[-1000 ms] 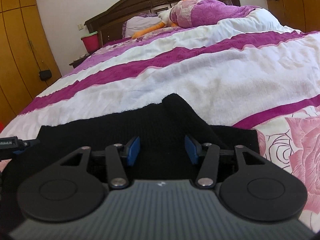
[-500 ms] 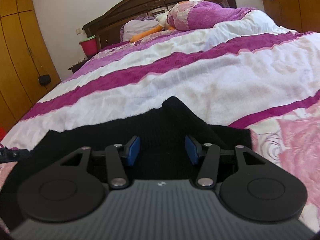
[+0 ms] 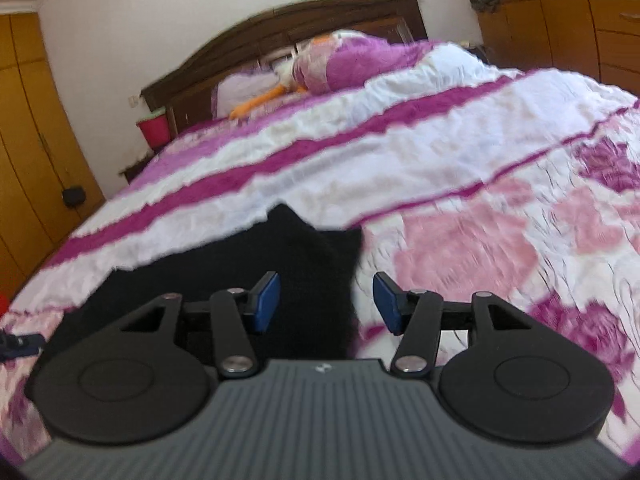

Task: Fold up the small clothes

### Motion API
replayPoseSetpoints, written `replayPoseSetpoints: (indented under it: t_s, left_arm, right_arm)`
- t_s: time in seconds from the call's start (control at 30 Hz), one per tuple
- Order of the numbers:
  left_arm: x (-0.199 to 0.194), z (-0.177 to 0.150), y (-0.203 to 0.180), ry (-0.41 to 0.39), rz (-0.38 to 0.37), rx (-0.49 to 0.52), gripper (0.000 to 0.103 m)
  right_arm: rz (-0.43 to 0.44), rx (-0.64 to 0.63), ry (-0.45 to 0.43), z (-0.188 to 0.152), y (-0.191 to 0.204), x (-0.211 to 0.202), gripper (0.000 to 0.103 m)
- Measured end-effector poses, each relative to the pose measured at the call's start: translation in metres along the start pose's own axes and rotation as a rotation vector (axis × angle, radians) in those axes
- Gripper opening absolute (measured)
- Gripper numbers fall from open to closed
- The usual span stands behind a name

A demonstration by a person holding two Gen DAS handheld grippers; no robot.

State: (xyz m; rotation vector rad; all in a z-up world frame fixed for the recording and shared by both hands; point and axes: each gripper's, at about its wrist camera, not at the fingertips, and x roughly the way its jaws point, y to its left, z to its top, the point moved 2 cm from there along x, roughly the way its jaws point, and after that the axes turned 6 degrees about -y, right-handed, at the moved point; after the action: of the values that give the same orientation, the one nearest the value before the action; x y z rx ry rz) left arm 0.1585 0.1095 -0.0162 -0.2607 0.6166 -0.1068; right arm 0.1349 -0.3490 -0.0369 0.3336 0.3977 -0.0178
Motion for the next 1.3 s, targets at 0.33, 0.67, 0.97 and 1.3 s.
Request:
replayPoseSetpoints:
  t_s: [0.33, 0.67, 0.97, 1.3]
  left_arm:
    - [-0.002, -0.023, -0.012, -0.017, -0.012, 0.035, 0.052]
    - [-0.028, -0.019, -0.008, -0.047, 0.004, 0.075, 0.007]
    - [-0.014, -0.032, -0.016, -0.013, 0.089, 0.201, 0.026]
    - [-0.025, -0.027, -0.019, -0.012, 0.078, 0.147, 0.064]
  right_arm:
    - [0.107, 0.034, 0.125, -0.033, 0.005, 0.007, 0.027]
    - [0.172, 0.144, 0.032, -0.016, -0.006, -0.028, 0.009]
    - [0.126, 0.138, 0.132, -0.039, -0.016, -0.007, 0.019]
    - [0.067, 0.134, 0.025, -0.019, -0.014, -0.015, 0.065]
